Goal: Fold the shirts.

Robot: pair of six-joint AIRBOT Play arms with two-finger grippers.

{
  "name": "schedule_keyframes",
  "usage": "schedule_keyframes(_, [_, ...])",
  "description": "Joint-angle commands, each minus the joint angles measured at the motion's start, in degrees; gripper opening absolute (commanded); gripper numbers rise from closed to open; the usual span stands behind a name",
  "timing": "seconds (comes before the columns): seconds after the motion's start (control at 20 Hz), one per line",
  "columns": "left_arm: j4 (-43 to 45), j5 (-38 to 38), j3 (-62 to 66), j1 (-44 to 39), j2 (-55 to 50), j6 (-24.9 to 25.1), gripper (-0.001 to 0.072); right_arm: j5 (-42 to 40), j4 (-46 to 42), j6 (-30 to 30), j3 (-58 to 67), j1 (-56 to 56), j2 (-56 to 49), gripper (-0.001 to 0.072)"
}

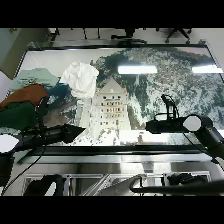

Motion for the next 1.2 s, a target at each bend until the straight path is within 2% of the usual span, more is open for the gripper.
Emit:
schedule_keyframes(0.0, [0.7,9.3,0.0,0.1,0.0,0.0,0.0014,0.0,0.0,0.0,0.0,0.1,0.1,0.002])
schedule_keyframes(0.1, [5.6,21.1,1.1,1.9,-2.3,-0.1,0.0019,0.0,0.0,0.0,0.0,0.1,0.0,0.002])
schedule_keyframes(0.15, [6.4,24.9,2.6,4.0,-5.8,0.1,0.0138,0.0,0.0,0.0,0.0,0.1,0.0,0.002])
schedule_keyframes(0.2, [6.3,27.4,4.4,6.1,-9.7,0.9,0.0544,-0.5,0.0,0.0,0.0,0.1,0.0,0.002])
schedule_keyframes(0.25, [6.3,29.3,6.7,8.0,-14.7,0.9,0.0705,-0.7,0.0,0.1,0.0,0.1,0.0,0.002])
schedule_keyframes(0.35, [6.1,29.8,13.9,11.5,-28.4,0.9,0.0705,-1.8,0.0,0.1,0.0,0.1,-0.2,0.0023])
schedule_keyframes(0.4, [5.8,29.6,18.3,12.2,-36.2,0.9,0.0705,-2.5,0.0,0.1,0.0,0.1,-0.3,0.0068])
schedule_keyframes(0.45, [5.7,29.6,22.4,12.2,-42.9,0.9,0.0705,-3.4,0.0,0.1,0.0,0.1,-0.6,0.0244])
schedule_keyframes(0.5, [5.7,29.5,26.9,12.0,-49.6,0.9,0.0705,-4.2,0.0,0.2,0.0,0.1,-0.9,0.0371])
schedule_keyframes(0.75, [2.9,25.7,54.7,10.1,-78.6,0.9,0.0706,-6.7,-0.7,1.0,0.0,0.0,-2.8,0.0381])
schedule_keyframes(1.0, [3.8,22.0,71.6,9.9,-91.2,0.4,0.0704,-6.7,-0.7,0.9,0.0,-0.1,-5.3,0.0381])
schedule_keyframes(1.05, [5.1,21.5,73.3,9.7,-92.3,-0.1,0.0668,-6.7,-0.7,0.9,0.0,-0.1,-5.4,0.038])
schedule_keyframes(1.1, [6.8,20.3,74.7,9.6,-93.2,-1.2,0.0458,-6.7,-0.7,1.0,0.0,-0.1,-5.4,0.0379])
schedule_keyframes(1.15, [7.9,18.9,75.7,9.5,-93.6,-1.3,0.0209,-6.6,-0.7,0.9,0.0,-0.1,-5.3,0.0363])
